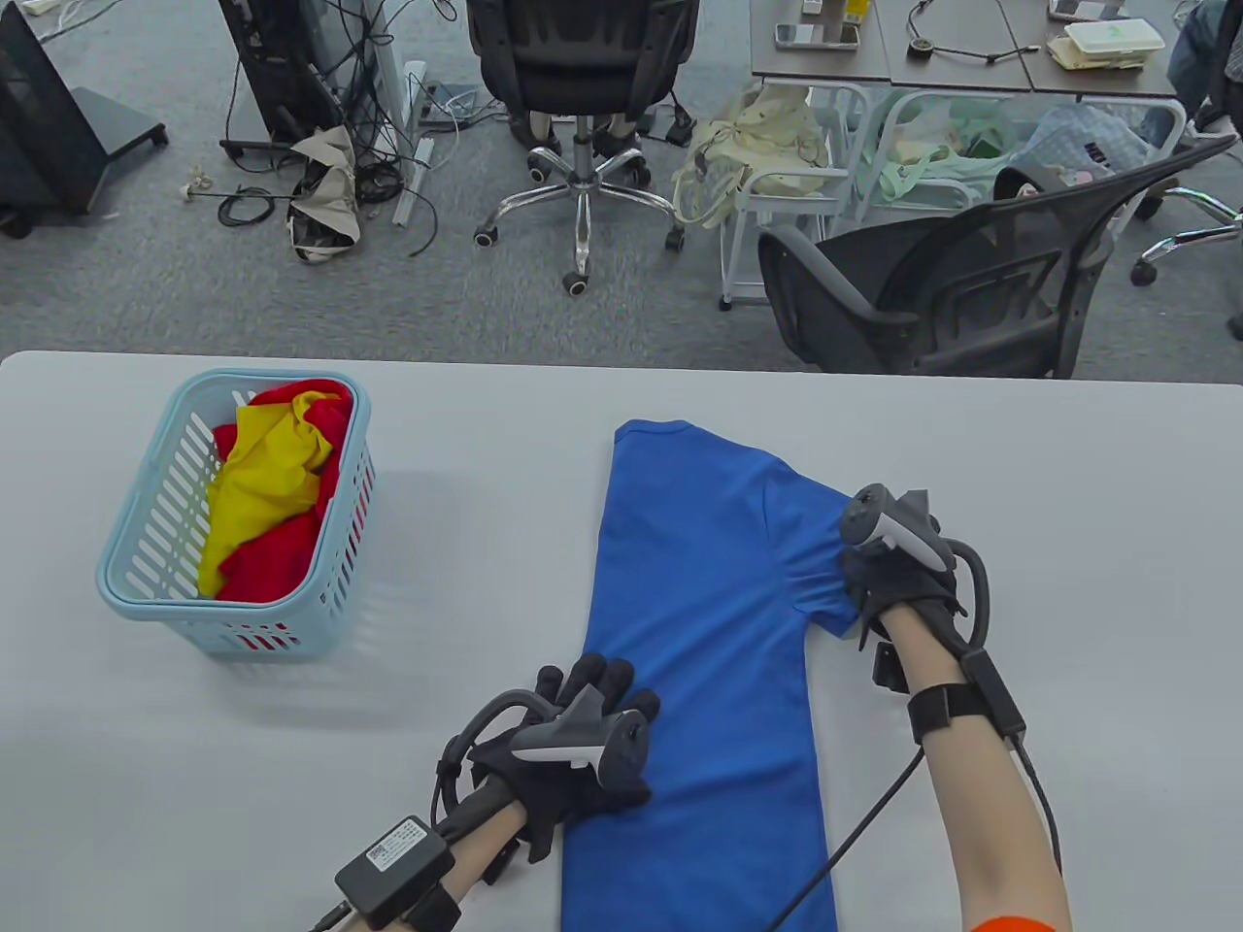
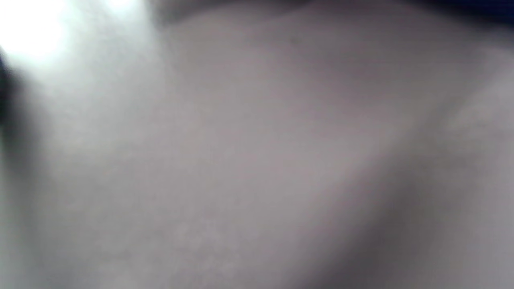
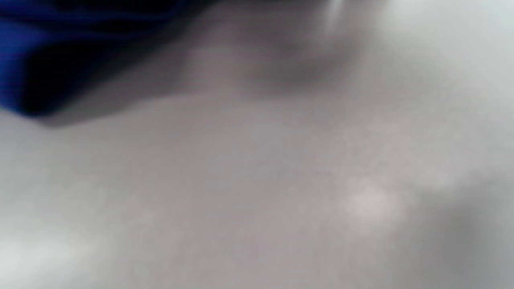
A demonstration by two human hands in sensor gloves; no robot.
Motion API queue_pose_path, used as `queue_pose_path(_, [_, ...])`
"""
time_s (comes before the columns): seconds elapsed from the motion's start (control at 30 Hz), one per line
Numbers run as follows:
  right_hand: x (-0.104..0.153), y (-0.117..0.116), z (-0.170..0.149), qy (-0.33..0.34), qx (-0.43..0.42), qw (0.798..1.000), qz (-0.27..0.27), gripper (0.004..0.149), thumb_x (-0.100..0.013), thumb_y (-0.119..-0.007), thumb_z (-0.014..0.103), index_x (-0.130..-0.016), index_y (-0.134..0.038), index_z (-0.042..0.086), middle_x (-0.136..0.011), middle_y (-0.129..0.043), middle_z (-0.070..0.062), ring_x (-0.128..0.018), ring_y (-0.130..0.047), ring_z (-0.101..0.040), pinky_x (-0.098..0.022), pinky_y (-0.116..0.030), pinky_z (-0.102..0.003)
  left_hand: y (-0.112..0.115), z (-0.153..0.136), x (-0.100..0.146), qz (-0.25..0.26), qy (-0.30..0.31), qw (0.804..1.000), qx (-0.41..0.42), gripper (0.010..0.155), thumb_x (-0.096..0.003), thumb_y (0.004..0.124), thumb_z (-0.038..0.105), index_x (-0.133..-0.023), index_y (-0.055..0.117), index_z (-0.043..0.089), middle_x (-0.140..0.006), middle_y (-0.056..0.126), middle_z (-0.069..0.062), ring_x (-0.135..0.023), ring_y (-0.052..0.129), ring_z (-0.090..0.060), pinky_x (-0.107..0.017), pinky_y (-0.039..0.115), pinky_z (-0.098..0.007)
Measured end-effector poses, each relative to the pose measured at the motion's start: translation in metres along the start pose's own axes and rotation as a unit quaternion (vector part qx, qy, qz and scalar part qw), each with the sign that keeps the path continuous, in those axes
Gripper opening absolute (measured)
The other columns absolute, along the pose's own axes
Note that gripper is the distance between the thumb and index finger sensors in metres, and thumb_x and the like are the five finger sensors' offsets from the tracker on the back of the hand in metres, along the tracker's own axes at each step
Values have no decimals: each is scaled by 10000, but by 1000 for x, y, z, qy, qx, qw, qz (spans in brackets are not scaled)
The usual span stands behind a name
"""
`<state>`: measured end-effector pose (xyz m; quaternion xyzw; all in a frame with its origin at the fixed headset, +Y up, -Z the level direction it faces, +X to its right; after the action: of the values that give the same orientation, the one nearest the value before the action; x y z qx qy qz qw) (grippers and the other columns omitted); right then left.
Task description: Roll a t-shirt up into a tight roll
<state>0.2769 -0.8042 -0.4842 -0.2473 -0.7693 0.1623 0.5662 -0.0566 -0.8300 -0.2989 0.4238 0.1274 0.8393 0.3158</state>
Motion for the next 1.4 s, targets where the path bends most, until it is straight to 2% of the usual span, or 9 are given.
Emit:
queue_pose_path(0.33, [7, 31, 3, -47, 6, 997, -65, 718, -662, -634, 451, -1208, -262, 170, -1238, -274, -194, -1106, -416, -462, -755, -416, -603, 1, -1, 0, -1, 3, 1000, 6, 845, -476, 181, 725, -1056, -235, 273, -1124, -274, -151, -1061, -136, -458, -765, 86, -687])
queue_pose_path(0.53, [8, 36, 13, -73, 9, 992, -98, 425, -630, -759, 351, -1016, -634, 222, -1014, -696, -73, -787, -841, -249, -658, -650, -503, 0, -1, 0, 1, 2, 1000, 8, 843, -478, 192, 724, -1061, -222, 278, -1131, -263, -149, -1066, -126, -457, -768, 95, -688])
queue_pose_path(0.67, [15, 42, 16, -62, -1, 993, -104, 415, -606, -779, 364, -977, -686, 202, -919, -793, -71, -644, -936, -172, -581, -748, -445, 1, -2, 0, 2, 4, 1000, 12, 844, -481, 201, 723, -1064, -216, 279, -1133, -260, -146, -1067, -125, -456, -769, 91, -685])
queue_pose_path(0.8, [41, 62, 32, 32, -135, 987, -80, 419, -619, -764, 378, -981, -684, 184, -902, -804, -75, -612, -953, -141, -546, -779, -422, 1, -2, 0, 2, 4, 1000, 12, 843, -480, 203, 722, -1063, -216, 280, -1132, -260, -147, -1065, -126, -458, -768, 91, -686])
queue_pose_path(0.93, [90, 77, 83, 196, -242, 950, 2, 464, -621, -751, 395, -1008, -691, 145, -933, -810, -105, -636, -974, -183, -531, -788, -432, 1, -2, 0, 2, 4, 1000, 12, 843, -482, 205, 722, -1064, -213, 279, -1133, -257, -147, -1066, -124, -457, -768, 93, -686])
queue_pose_path(1.03, [118, 80, 109, 266, -203, 942, 28, 588, -646, -681, 473, -1106, -601, 116, -1070, -702, -165, -775, -920, -263, -587, -743, -475, 1, -3, -1, 3, 4, 1000, 12, 843, -482, 207, 721, -1066, -211, 279, -1134, -256, -149, -1067, -120, -459, -768, 96, -688])
queue_pose_path(1.13, [128, 79, 115, 254, -122, 959, -18, 577, -655, -656, 449, -1133, -580, 135, -1121, -656, -170, -862, -866, -341, -624, -701, -519, 1, -3, 0, 4, 3, 1000, 13, 842, -484, 211, 720, -1067, -207, 280, -1136, -251, -148, -1069, -116, -459, -770, 99, -686])
queue_pose_path(1.23, [127, 58, 120, 258, -24, 966, -17, 551, -667, -611, 397, -1158, -552, 153, -1183, -585, -173, -1034, -698, -445, -688, -612, -582, 1, -3, 0, 4, 3, 1000, 15, 842, -484, 217, 721, -1069, -201, 283, -1138, -246, -146, -1070, -113, -458, -770, 101, -686])
queue_pose_path(1.4, [120, -32, 130, 273, 128, 950, 84, 683, -670, -494, 418, -1207, -223, 94, -1217, -170, -231, -1120, -191, -513, -746, -397, -639, 0, -4, 0, 8, 0, 1000, 16, 839, -483, 228, 721, -1074, -187, 294, -1147, -233, -138, -1080, -101, -449, -778, 108, -683])
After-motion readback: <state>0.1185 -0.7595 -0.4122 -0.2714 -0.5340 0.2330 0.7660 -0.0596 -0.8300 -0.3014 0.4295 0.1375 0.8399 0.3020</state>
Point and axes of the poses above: the tracker on the back of each hand, its own z axis roughly to the thumb side, its own x axis roughly from the fingertips to the wrist, y = z × x, the point moved 5 cm from there along -x, roughly from the wrist to the fingertips
